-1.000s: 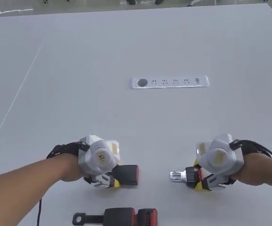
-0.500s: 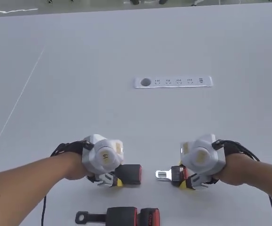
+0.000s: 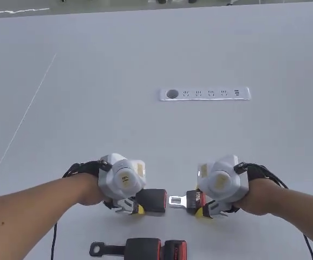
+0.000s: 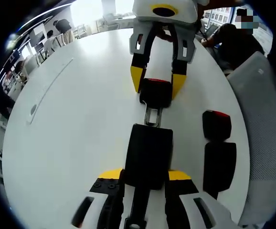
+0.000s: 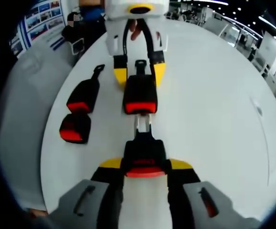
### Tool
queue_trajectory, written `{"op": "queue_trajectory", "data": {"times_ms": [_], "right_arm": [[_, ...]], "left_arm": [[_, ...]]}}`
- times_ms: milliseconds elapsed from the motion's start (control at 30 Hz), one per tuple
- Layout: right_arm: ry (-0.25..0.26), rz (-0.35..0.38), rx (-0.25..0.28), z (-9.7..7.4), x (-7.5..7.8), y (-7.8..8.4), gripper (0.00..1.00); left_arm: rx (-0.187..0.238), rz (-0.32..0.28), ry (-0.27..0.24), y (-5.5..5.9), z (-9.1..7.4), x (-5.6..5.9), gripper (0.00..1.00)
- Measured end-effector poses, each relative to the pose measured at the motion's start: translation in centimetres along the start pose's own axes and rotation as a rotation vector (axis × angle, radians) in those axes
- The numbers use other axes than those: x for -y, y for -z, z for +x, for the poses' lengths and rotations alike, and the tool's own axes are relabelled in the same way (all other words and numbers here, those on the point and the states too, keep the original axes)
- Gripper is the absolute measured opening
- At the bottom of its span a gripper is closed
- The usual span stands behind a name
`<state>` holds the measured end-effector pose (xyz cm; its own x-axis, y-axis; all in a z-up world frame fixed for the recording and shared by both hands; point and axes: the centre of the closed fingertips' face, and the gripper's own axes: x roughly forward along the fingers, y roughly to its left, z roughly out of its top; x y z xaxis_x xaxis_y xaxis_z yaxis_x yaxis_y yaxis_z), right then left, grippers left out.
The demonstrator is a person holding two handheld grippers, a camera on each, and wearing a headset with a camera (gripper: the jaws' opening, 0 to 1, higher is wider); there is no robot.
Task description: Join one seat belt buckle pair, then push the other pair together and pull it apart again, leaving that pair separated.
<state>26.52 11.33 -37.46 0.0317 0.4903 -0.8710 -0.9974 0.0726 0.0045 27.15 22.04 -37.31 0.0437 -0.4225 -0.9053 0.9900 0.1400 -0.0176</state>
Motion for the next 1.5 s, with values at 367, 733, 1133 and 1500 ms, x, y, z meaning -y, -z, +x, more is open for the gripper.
{"op": "queue_trajectory", "data": {"times_ms": [367,733,1133,1500], "right_arm": [[-0.001,0.002,0.05,0.9,-0.1,-1.9,0.35],[0.021,0.041,0.092,1.0,0.0,-2.1,0.35],[0.026,0.057,0.118,1.6,0.0,-3.1,0.34],[0.035,0.077,0.107,2.0,0.3,-3.8,0.34]], "left_arm": [[-0.004,0.012,0.003,-0.1,0.0,0.0,0.34],[-0.033,0.04,0.014,0.1,0.2,-0.3,0.33],[-0.094,0.1,0.038,0.0,0.1,-0.2,0.32],[-0.099,0.121,0.054,0.0,0.0,-0.1,0.32]]}}
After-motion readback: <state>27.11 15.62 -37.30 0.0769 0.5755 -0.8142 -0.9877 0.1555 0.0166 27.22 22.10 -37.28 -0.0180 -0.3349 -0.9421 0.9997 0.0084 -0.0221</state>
